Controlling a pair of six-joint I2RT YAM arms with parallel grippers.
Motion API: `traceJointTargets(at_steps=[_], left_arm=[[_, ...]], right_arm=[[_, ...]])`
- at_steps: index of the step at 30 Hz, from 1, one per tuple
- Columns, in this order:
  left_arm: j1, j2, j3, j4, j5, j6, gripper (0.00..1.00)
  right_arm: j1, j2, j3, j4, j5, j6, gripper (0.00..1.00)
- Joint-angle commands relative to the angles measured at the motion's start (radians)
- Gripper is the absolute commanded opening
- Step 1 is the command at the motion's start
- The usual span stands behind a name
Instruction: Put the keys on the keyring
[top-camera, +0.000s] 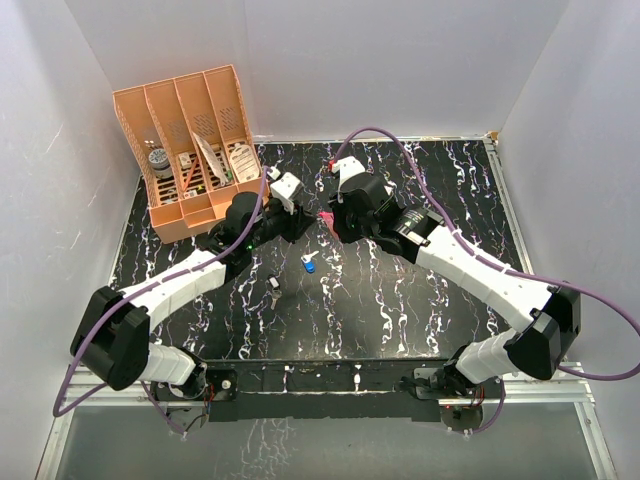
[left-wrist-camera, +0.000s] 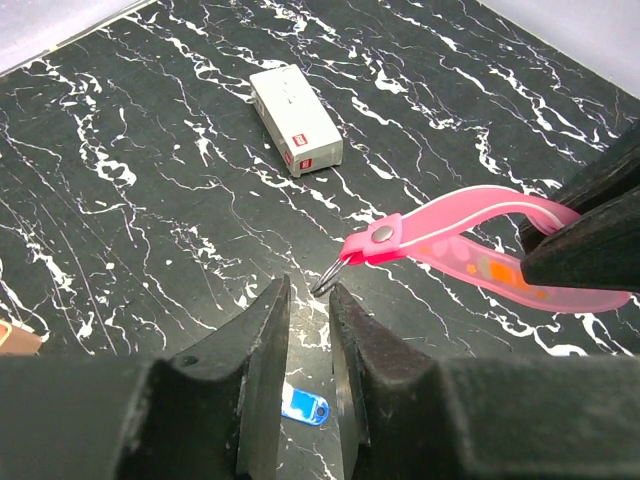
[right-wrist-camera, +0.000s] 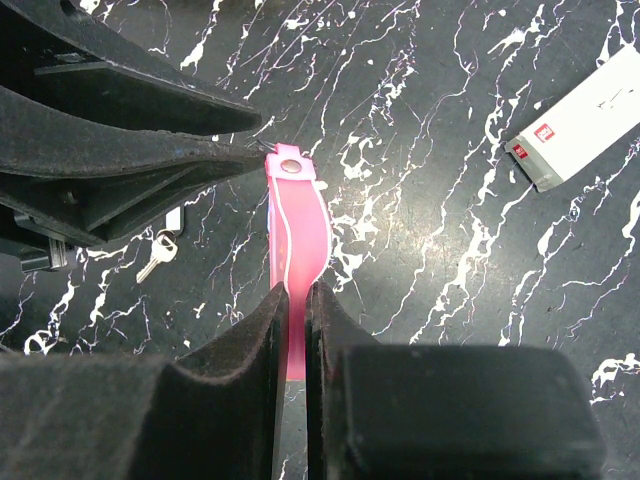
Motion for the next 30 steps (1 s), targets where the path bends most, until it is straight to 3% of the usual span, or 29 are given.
traceJointTargets(at_steps=[1, 17, 30], left_arm=[[-0.006, -0.040, -0.007, 0.025, 0.031, 0.012, 0.24], [-0.015, -0.054, 0.026, -0.016, 0.140, 0.100, 0.50], [-0.026, -0.119, -0.127, 0.268, 0.081, 0.299, 0.54]], right_arm=[[-0.002, -0.023, 0.036, 0.044, 0.014, 0.003, 0.08], [-0.002, 0.036, 0.129, -0.027, -0.008, -0.031, 0.08], [-0.012, 0.097, 0.284, -0.170, -0.056, -0.050, 0.08]])
